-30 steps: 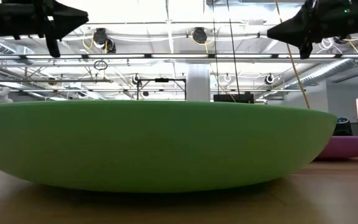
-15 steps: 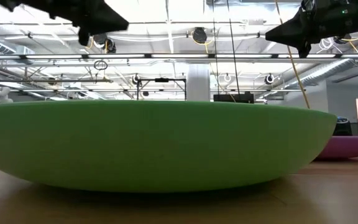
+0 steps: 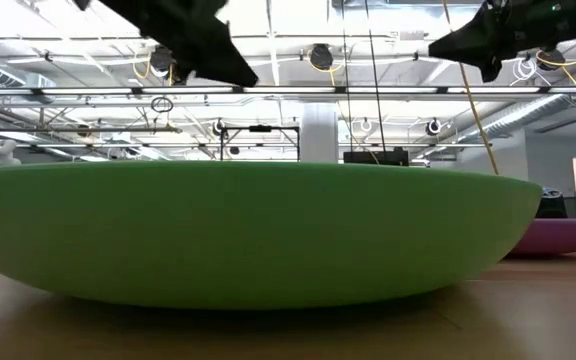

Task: Stack plastic plates
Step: Stack the large green plate on top of the large blue plate

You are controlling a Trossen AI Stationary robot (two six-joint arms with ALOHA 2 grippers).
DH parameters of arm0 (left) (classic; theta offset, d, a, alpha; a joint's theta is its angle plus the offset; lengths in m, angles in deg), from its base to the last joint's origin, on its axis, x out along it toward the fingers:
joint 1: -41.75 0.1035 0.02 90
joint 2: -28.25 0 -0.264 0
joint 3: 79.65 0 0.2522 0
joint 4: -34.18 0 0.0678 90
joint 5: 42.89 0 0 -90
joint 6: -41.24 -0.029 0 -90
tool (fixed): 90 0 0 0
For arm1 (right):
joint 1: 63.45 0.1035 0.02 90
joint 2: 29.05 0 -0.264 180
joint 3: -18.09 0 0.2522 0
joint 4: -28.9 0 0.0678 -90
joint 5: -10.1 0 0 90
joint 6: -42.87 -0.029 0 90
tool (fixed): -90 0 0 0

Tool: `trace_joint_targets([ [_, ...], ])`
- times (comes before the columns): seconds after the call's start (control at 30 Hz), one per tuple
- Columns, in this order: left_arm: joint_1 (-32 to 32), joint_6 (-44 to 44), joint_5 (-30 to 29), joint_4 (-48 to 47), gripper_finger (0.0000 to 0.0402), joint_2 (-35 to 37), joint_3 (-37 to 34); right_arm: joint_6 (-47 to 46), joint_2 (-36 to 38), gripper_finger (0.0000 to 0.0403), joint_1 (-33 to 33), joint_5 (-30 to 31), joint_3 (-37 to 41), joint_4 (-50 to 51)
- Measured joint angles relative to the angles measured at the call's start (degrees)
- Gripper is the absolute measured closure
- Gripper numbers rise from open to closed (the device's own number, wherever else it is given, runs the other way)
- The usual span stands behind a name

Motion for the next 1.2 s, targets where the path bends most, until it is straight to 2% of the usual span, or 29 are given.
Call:
trace_joint_targets([
  [0.2, 4.8, -6.7, 9.8, -3.1, 0.0344, -6.3, 5.8, 0.2, -0.9, 0.0367, 0.0, 0.0, -0.3, 2.8],
  [0.33, 7.3, -12.3, 13.9, -5.5, 0.0344, -9.8, 8.8, 0.3, -1.0, 0.0367, 0.0, 0.0, -0.3, 4.1],
  [0.53, 10.2, -16.2, 14.4, -6.8, 0.0344, -14.9, 12.1, 0.5, -1.0, 0.0367, 0.0, 0.0, -0.3, 4.0],
  [0.73, 12.6, -13.4, 14.8, -8.3, 0.0344, -21.1, 16.6, 0.0, -1.0, 0.0367, 0.0, 0.0, -0.3, 4.8],
  [0.93, 14.0, -10.4, 18.4, -14.1, 0.0344, -26.4, 22.1, -1.8, -1.0, 0.0367, 0.0, -0.1, -0.3, 7.6],
  [1.2, 14.9, -11.4, 21.1, -20.8, 0.0343, -31.4, 27.6, -3.0, -1.0, 0.0367, 0.0, -0.1, -0.2, 8.8],
])
